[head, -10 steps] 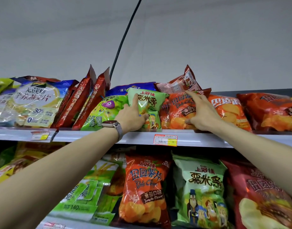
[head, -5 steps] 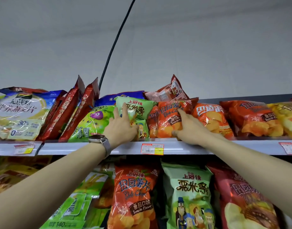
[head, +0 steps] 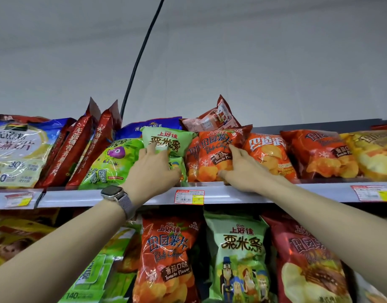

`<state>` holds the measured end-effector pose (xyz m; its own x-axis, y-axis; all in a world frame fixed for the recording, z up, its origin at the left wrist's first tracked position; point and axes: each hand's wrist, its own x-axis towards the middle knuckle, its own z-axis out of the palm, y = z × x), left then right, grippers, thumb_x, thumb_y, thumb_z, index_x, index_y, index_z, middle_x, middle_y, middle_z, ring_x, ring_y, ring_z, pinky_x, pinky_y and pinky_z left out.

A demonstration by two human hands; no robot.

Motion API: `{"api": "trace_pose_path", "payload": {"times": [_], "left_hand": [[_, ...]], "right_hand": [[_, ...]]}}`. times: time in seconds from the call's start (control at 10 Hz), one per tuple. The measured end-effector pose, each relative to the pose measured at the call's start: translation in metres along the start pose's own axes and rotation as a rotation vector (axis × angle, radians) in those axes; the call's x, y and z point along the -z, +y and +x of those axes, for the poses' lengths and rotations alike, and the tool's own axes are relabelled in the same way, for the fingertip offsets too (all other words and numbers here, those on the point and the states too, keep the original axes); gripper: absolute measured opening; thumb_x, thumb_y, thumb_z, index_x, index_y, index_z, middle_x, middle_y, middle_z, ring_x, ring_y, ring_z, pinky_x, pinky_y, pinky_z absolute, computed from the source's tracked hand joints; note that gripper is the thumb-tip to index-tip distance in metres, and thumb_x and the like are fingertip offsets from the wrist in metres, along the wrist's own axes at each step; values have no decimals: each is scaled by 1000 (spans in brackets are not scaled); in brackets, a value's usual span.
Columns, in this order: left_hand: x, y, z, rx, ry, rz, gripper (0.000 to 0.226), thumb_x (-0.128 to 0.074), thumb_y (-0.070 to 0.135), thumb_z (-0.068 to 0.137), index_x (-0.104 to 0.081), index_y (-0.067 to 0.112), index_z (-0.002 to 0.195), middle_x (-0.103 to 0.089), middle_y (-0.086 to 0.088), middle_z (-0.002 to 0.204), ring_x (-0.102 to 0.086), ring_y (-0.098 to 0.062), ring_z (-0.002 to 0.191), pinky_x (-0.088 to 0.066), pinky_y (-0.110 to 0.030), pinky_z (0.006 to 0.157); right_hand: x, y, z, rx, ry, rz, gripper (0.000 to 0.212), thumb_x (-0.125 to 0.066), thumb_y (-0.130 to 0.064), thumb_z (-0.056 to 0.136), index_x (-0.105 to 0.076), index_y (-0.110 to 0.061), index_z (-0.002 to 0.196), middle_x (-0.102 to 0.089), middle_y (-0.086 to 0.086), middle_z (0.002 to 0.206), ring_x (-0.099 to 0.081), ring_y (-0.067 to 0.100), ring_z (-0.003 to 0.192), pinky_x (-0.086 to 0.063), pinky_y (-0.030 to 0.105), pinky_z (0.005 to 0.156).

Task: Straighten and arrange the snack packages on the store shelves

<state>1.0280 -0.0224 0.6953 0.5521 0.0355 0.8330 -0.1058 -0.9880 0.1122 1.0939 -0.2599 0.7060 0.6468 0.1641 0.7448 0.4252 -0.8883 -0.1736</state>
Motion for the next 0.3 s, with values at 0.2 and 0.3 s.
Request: {"api": "trace_pose_path", "payload": {"times": [0.2,0.3], "left_hand": [[15,50,-26,-34,-140,-20,67,-39,57,77,-73,13,113,-72,-14,114,-66,-37,107,-57,-42,91],[6,80,-38,-57,-146,-12,61,-40,57,77,-72,19,111,-73,-9,112,-67,-37,107,-57,-43,92]], "right_hand": [[25,10,-45,48,26,-13,80,-56,-52,97,-22,-19,161,-32,8,163,-42,32,143,-43,48,109],[37,21,-73,103,84,-41,54,-52,-48,99,-48,-20,144,-55,4,142,-53,29,128,-49,45,98]]}}
